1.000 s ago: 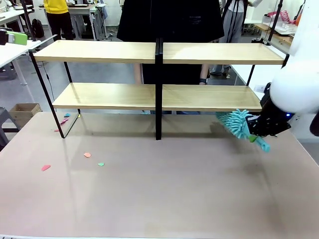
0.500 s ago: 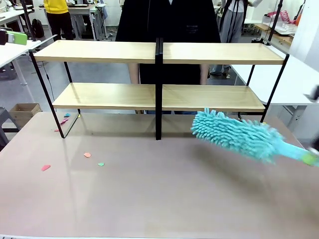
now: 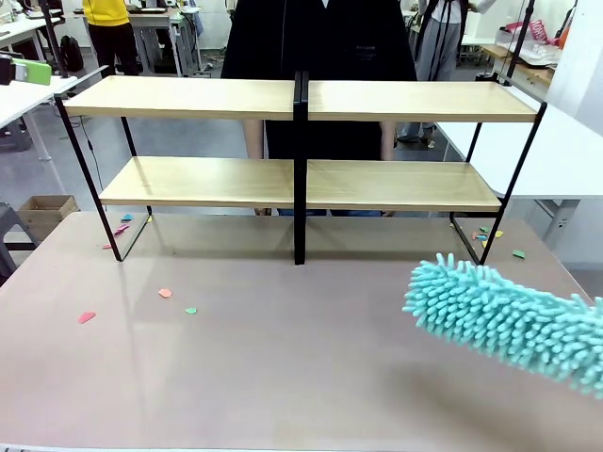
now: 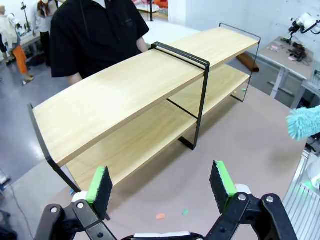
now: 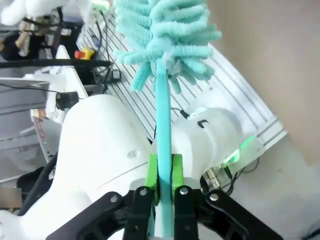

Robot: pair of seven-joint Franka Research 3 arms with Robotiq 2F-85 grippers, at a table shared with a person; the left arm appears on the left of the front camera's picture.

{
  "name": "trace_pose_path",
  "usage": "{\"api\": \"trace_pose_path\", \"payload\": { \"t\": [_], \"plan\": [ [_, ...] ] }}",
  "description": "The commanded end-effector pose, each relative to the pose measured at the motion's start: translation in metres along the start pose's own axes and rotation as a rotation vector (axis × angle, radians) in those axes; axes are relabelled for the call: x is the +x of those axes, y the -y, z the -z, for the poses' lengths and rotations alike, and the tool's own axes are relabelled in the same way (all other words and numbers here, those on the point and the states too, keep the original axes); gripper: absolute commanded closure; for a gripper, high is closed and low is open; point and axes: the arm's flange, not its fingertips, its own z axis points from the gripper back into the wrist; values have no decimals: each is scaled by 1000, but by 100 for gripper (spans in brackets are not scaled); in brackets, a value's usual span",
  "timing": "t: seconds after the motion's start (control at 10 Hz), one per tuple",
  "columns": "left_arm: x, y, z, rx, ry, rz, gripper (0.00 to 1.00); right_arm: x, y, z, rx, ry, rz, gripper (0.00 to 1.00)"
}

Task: Clean the shelves.
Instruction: Clean another randomly selected level of the Shelf with the Duster.

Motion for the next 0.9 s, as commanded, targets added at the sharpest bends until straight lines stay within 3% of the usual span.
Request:
{"api": "trace_pose_path", "payload": {
  "t": [0.0,0.2,0.4,0.6,0.7,0.8],
  "plan": [
    [-1,-1,2,-7,4,-4,0,-24,9,-1,33,118,-79,88],
    [-1,-1,2,-7,4,-4,0,-26,14,-30,39,246,-171,88],
    [-1,-1,2,-7,4,-4,0,-10,23,-48,112,313,-231,88],
    [-1,-1,2,-7,4,-4,0,14,41,-61,271,380,-122,88],
    [-1,-1,2,-7,4,-4,0,-11,19,-43,101,324,-167,88],
    [-1,-1,2,-7,4,-4,0,-11,19,-43,101,324,-167,88]
  ]
}}
